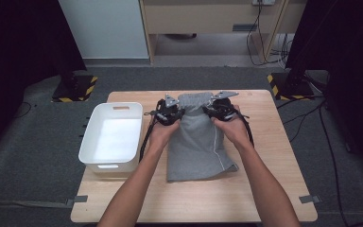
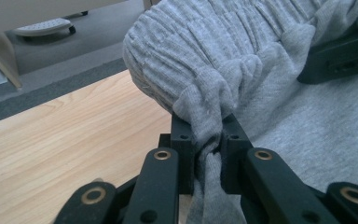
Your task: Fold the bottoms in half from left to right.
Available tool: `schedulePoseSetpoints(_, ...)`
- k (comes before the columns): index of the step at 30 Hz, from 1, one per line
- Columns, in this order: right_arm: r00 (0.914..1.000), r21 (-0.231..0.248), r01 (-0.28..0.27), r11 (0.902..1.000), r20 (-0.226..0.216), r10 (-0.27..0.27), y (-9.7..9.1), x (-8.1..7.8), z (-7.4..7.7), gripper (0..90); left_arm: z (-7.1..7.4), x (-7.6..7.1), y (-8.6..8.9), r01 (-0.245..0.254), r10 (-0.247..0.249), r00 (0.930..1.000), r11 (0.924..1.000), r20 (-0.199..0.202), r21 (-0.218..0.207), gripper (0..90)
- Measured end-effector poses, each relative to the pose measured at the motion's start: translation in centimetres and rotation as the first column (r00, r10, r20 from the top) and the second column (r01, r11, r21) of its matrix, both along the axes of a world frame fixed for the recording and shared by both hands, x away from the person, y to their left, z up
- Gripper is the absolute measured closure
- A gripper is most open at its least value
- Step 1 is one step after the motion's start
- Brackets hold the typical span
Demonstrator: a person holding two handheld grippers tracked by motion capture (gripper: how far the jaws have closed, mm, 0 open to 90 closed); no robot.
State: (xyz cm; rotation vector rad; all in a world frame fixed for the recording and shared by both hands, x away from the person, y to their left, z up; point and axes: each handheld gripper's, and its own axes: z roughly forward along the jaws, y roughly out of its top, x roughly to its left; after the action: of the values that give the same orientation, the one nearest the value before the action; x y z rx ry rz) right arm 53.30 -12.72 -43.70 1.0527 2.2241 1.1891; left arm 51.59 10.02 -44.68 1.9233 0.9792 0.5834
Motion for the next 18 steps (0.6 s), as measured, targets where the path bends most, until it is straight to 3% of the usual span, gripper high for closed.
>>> schedulePoseSetpoints(5,0.9999,0.022,0.002,0.9997,0.014,-0.002,-0.6,-1.0,-0.6,78.6,-0.1,-0.8,-0.4,0.016,-0.016,0.9995,0.9997,0.027,0.017,80.0)
schedulePoseSetpoints(9,0.9997,0.030,-0.007,0.9995,0.025,0.006,-1.0,-1.8,-0.8,78.5,-0.4,-1.4,-0.3,0.031,-0.031,0.9988,0.9995,0.038,0.004,80.0)
schedulePoseSetpoints(18,0.9993,0.029,-0.021,0.9994,0.032,0.020,-1.1,-2.7,-1.9,78.5,-1.6,-2.1,-0.1,0.039,-0.038,0.9987,0.9991,0.035,-0.014,79.9)
